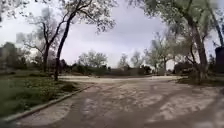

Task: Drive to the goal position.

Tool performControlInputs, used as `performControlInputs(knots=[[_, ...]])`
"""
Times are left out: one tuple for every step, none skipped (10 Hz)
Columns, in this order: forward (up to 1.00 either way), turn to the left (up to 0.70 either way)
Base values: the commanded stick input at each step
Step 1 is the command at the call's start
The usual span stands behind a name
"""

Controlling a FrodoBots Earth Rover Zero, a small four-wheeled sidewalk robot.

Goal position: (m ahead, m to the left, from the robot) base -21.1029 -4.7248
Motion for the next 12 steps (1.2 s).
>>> performControlInputs(knots=[[0.7,0.0],[0.7,0.0],[0.7,0.0],[0.7,0.0],[0.7,0.0],[0.7,0.0],[0.7,0.0],[0.7,0.0],[0.7,0.0],[0.7,0.0],[0.7,0.0],[0.7,0.0]])
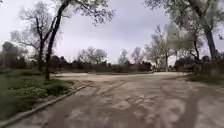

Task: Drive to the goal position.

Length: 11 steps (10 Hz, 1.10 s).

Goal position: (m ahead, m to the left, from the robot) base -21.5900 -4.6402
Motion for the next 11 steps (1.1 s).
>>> performControlInputs(knots=[[0.7,0.0],[0.7,0.0],[0.7,0.0],[0.7,0.0],[0.7,0.0],[0.7,0.0],[0.32,0.0],[0.0,0.0],[0.0,0.0],[0.0,0.0],[0.0,0.0]])
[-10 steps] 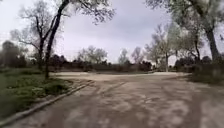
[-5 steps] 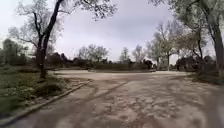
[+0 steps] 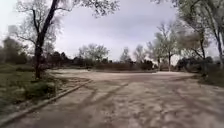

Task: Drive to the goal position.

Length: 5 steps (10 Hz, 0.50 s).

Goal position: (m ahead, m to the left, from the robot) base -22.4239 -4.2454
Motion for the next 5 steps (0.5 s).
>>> performControlInputs(knots=[[0.0,0.0],[0.0,0.0],[0.0,0.0],[0.0,0.0],[0.0,0.0]])
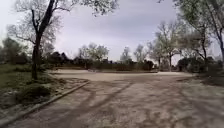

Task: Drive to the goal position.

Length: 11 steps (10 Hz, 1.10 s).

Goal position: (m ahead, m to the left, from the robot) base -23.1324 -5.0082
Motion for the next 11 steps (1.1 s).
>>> performControlInputs(knots=[[0.0,-0.05],[0.0,-0.32],[0.0,-0.64],[0.0,-0.7],[0.0,-0.7],[0.0,-0.7],[0.0,-0.7],[0.0,-0.7],[0.0,-0.7],[0.0,-0.7],[0.0,-0.7]])
